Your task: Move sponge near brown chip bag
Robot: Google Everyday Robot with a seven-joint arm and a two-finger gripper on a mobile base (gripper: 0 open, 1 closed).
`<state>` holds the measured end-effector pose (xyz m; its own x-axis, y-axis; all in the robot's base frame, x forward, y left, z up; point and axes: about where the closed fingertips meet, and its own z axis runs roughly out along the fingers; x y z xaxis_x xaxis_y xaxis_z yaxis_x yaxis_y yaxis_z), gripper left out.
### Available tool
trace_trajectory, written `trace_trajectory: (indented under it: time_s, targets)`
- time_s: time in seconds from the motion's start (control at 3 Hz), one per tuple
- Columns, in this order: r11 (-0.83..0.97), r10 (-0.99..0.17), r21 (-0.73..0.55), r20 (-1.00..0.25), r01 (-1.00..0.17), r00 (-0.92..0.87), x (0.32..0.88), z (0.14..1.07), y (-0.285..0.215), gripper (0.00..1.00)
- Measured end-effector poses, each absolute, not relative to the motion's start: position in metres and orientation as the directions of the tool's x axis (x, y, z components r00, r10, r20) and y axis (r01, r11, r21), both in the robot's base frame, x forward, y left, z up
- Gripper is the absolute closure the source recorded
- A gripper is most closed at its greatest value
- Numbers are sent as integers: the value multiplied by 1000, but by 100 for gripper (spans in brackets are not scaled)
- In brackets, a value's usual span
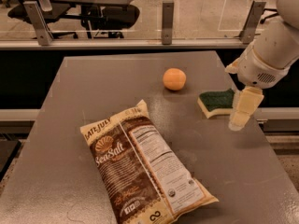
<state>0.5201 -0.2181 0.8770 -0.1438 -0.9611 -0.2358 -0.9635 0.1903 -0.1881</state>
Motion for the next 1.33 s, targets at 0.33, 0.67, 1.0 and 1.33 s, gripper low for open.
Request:
trace_trajectory:
  time_s: [0.33,0.67,1.0,1.33]
  targets:
    - [181,-959,-146,-244,-973,-142,538,858,-220,0]
    - [168,-959,-98,-246,-981,-139,549,841,-223,3]
    - [161,-959,-77,-247,-984,-138,553,834,-224,26]
    - [152,-956,-64,-262,-986,-130,550,838,-222,49]
